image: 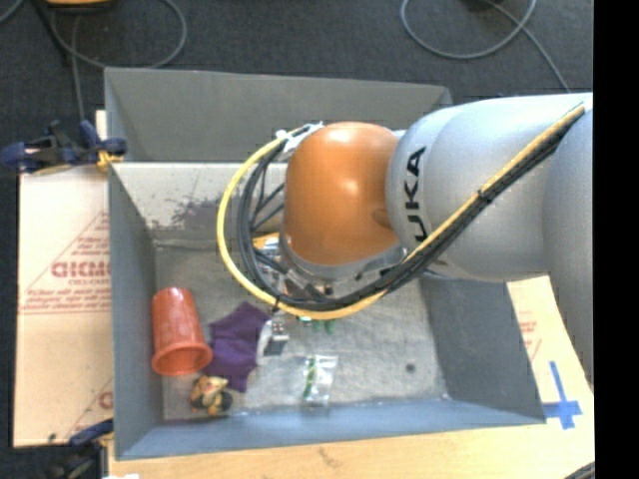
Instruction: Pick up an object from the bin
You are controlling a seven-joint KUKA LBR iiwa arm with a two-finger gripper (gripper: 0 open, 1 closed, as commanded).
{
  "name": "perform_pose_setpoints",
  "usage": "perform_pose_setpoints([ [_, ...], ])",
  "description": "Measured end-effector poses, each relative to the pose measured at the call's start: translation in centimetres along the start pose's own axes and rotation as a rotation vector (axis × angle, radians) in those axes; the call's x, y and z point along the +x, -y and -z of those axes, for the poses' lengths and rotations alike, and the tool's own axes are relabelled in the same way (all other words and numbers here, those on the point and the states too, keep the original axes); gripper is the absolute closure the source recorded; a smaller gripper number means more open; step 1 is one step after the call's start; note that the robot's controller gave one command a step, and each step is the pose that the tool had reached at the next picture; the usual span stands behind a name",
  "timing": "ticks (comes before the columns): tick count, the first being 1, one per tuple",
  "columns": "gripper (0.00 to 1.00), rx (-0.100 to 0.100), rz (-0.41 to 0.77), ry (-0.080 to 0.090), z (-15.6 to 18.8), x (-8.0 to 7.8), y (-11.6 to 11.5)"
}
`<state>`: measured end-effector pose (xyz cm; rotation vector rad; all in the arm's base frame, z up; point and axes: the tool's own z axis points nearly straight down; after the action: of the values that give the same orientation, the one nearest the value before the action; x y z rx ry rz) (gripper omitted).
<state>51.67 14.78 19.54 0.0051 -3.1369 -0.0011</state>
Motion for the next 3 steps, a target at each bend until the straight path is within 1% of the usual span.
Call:
perform_pose_setpoints([
  [1,0.00,-0.001,-0.003,0.007,0.3,-0.2,0.1],
  [2,0.00,-0.001,0.055,0.015,-2.8,-0.9,0.1],
  [3,1.00,-0.002,0.015,0.001,-11.7,-1.7,-1.7],
])
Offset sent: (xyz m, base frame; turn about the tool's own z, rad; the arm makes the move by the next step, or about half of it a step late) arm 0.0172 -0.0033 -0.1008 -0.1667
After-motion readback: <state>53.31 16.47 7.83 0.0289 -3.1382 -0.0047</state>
